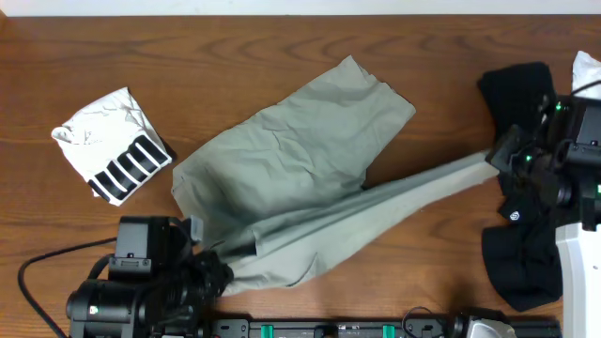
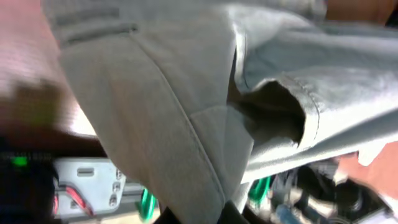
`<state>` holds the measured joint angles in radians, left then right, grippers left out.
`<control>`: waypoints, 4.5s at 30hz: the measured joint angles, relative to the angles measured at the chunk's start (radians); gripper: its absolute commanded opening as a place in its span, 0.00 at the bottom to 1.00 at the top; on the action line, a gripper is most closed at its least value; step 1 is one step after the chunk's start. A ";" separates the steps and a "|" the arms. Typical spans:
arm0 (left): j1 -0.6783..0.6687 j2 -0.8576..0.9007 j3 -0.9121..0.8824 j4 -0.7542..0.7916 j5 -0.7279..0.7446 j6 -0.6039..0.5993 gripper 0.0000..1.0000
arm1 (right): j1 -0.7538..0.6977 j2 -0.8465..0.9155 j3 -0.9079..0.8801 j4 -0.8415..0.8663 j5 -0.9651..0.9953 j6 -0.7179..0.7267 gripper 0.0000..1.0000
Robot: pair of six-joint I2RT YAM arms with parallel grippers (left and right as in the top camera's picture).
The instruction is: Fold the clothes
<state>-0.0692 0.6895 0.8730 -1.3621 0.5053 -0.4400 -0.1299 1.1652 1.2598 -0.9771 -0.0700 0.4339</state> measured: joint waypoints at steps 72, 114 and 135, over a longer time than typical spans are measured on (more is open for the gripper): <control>-0.004 0.344 0.000 0.272 -0.172 -0.166 0.55 | 0.264 0.478 0.002 0.532 -0.019 -0.080 0.01; -0.211 0.109 0.191 0.324 0.098 -0.109 0.06 | 0.086 0.089 0.003 0.383 0.026 -0.082 0.01; -0.328 0.108 0.242 0.034 -0.275 -0.330 0.06 | 0.051 0.124 0.003 0.432 -0.062 -0.110 0.01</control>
<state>-0.3969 0.7979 1.1149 -1.3285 0.2302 -0.7696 -0.0784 1.2888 1.2625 -0.5453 -0.1318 0.3241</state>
